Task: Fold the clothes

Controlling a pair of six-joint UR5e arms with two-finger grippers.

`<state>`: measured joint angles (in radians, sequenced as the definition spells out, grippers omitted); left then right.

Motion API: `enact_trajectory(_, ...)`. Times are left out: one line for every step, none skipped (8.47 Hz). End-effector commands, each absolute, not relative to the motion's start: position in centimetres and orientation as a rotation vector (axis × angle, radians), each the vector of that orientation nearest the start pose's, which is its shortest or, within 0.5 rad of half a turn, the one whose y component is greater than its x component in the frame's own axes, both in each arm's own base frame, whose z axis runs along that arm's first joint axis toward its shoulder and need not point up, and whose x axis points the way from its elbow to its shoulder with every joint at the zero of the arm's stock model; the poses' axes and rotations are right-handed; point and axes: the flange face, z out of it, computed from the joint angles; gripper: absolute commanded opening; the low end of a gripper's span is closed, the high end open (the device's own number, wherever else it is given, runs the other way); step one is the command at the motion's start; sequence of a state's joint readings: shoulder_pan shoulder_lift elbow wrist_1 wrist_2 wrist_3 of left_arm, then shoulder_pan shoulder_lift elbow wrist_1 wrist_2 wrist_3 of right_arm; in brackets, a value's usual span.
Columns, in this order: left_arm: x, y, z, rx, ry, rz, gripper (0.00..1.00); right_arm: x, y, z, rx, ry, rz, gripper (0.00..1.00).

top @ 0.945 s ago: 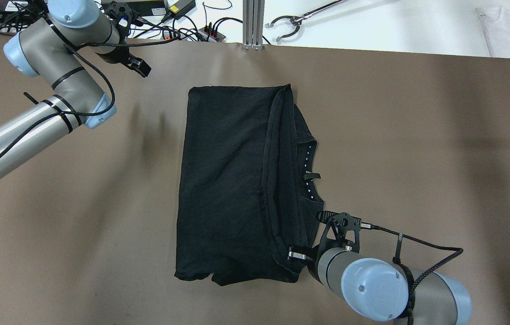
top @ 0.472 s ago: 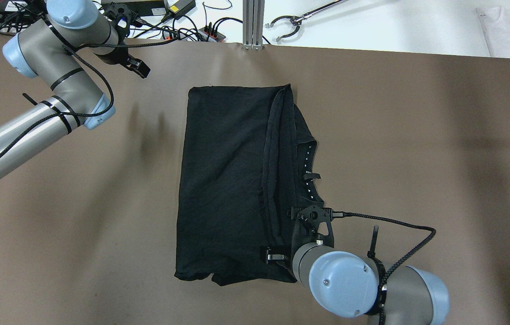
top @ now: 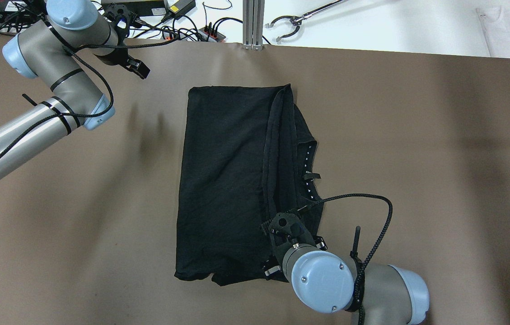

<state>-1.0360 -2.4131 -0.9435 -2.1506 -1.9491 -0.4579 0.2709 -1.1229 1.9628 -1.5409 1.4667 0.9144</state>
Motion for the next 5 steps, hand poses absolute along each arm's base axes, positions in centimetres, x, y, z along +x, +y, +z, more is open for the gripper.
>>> enact_trajectory(35.07,-76.56,35.44,0.516,0.694,0.225,1.0,-52.9,-29.51,25.06,0.526,-0.638,-0.529,0.65)
enact_trajectory(35.3,-76.45,35.43,0.514,0.695,0.225,1.0,-53.17,-29.31,25.15,0.528,-0.633,-0.548,0.57)
enact_trajectory(35.3,-76.46,35.44,0.513,0.695,0.22,1.0,-53.33,-29.06,25.07,0.526,-0.636,-0.553,0.51)
enact_trajectory(35.29,-76.48,35.52,0.513,0.693,0.219,1.0,-53.38,-28.99,24.89,0.522,-0.643,-0.556,0.5)
enact_trajectory(35.29,-76.48,35.52,0.513,0.693,0.219,1.0,-53.42,-28.91,24.89,0.521,-0.644,-0.556,0.5)
